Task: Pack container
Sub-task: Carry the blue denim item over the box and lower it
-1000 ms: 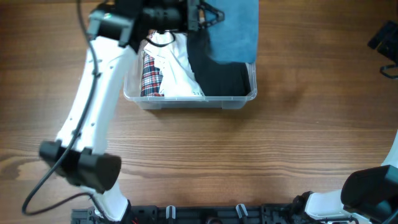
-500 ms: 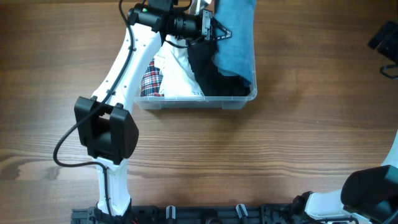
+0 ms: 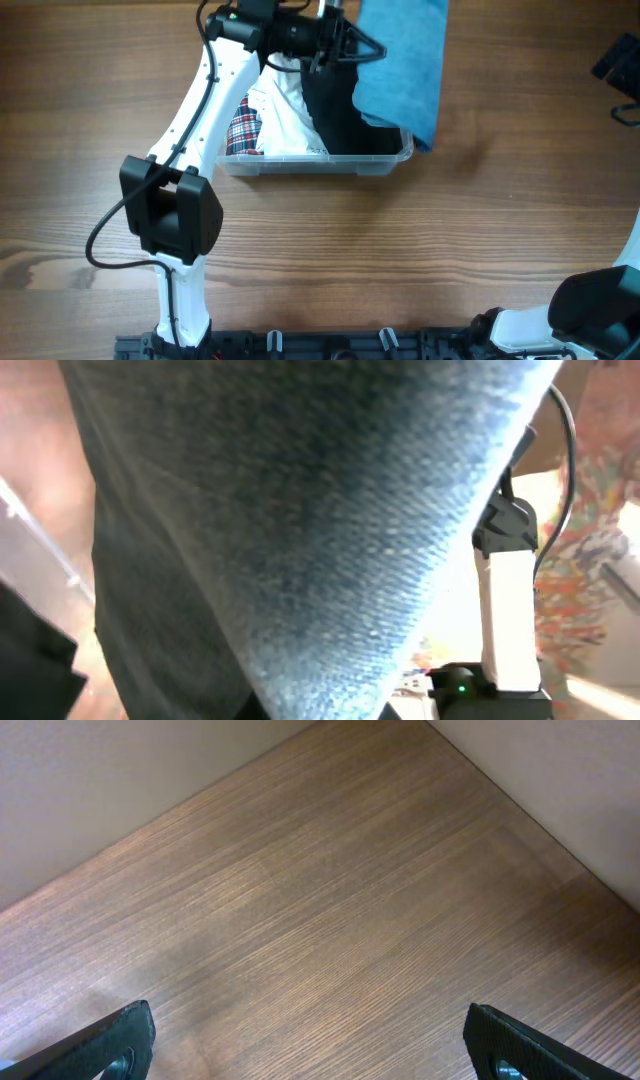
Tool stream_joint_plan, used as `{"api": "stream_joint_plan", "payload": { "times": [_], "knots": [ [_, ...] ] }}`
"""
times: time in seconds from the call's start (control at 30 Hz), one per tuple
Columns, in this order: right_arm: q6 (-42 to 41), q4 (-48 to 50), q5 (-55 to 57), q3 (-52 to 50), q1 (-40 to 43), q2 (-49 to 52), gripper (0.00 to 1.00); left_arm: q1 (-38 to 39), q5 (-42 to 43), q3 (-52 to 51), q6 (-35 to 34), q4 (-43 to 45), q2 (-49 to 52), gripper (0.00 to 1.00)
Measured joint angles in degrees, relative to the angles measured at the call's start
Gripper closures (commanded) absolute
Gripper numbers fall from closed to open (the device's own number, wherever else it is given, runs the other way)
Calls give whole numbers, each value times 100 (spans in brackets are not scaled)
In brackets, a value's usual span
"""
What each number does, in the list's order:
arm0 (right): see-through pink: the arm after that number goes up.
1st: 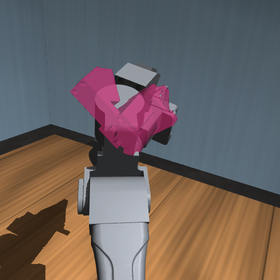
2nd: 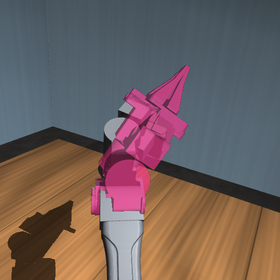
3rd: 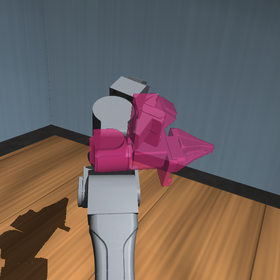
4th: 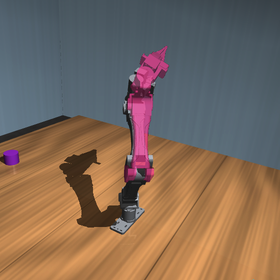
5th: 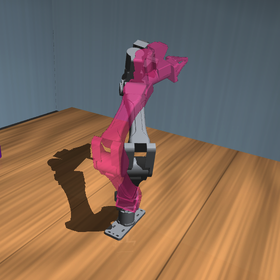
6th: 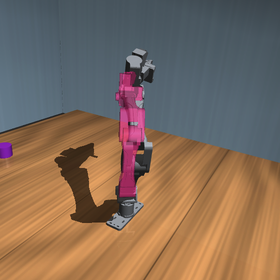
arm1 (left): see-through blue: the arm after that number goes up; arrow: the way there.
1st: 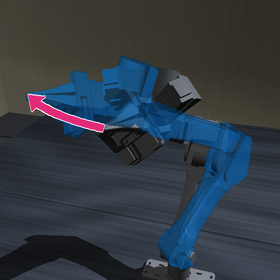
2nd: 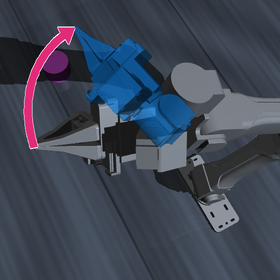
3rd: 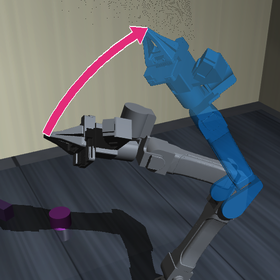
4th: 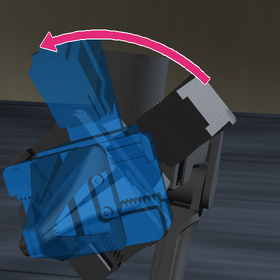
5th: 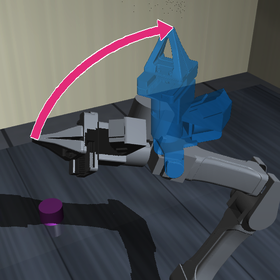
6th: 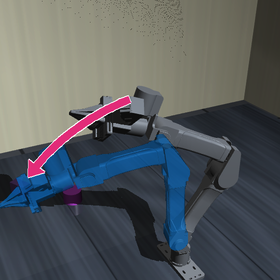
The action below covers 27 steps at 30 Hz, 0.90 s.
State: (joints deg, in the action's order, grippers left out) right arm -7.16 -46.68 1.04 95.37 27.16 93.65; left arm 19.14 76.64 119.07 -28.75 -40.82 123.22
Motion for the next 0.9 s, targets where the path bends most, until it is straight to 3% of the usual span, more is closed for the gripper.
{"api": "stream_joint_plan", "payload": {
  "times": [0.2,0.3,0.47,0.9],
  "knots": [
    [0,-2,0,0,0,0,0,-146,-632,0,850,-1519,2,96],
    [0,-2,0,0,0,0,0,-321,-1110,0,1207,-1757,2,96],
    [0,-2,0,0,0,0,0,-378,-1926,0,1471,-1757,2,96],
    [0,-2,0,0,0,0,0,-415,-2793,4,1757,-1926,411,96]
  ]
}}
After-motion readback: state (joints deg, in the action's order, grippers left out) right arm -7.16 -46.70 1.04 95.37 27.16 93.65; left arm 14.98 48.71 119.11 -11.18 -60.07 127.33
